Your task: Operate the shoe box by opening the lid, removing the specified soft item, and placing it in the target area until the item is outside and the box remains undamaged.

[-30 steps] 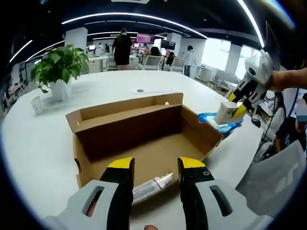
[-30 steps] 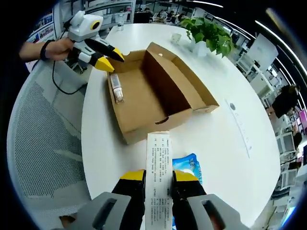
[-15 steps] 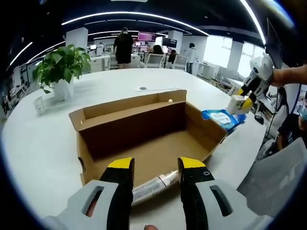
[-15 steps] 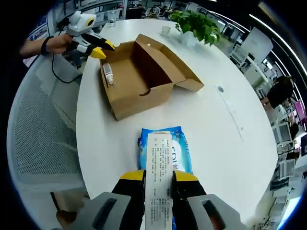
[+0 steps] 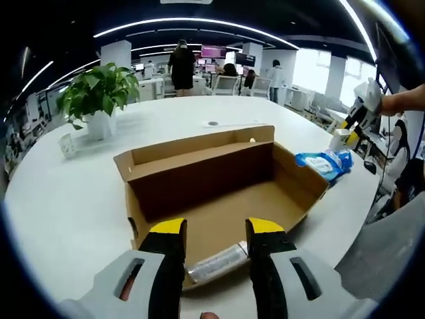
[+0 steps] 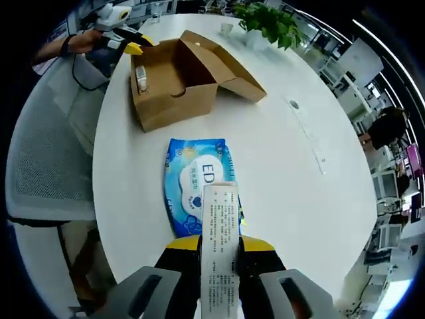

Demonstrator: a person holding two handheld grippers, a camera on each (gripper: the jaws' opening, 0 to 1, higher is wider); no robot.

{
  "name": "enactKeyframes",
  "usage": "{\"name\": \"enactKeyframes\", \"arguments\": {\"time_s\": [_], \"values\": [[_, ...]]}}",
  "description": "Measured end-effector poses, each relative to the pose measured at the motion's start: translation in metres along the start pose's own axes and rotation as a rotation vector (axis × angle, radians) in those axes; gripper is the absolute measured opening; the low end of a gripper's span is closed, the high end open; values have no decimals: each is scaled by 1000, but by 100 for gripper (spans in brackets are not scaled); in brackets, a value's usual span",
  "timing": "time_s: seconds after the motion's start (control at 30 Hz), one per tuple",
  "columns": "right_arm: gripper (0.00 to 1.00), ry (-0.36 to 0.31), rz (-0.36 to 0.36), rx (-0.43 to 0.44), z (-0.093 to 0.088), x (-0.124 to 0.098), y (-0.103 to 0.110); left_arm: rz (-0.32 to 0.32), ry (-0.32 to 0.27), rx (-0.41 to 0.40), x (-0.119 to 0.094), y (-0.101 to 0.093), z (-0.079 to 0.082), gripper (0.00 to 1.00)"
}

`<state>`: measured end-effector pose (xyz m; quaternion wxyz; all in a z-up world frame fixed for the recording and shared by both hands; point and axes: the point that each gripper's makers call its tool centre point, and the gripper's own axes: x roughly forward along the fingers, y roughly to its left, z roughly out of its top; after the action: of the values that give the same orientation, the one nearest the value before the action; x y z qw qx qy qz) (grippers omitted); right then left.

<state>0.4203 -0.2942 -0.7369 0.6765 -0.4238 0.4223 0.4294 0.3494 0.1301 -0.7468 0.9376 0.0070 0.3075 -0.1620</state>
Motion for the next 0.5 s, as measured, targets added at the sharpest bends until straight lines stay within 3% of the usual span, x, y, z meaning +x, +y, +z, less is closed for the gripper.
{"name": "enactKeyframes", "arguments": {"time_s": [0.5], "values": [[17, 27, -6, -48, -16, 14, -39, 62, 1, 2, -5, 12, -1, 35]]}}
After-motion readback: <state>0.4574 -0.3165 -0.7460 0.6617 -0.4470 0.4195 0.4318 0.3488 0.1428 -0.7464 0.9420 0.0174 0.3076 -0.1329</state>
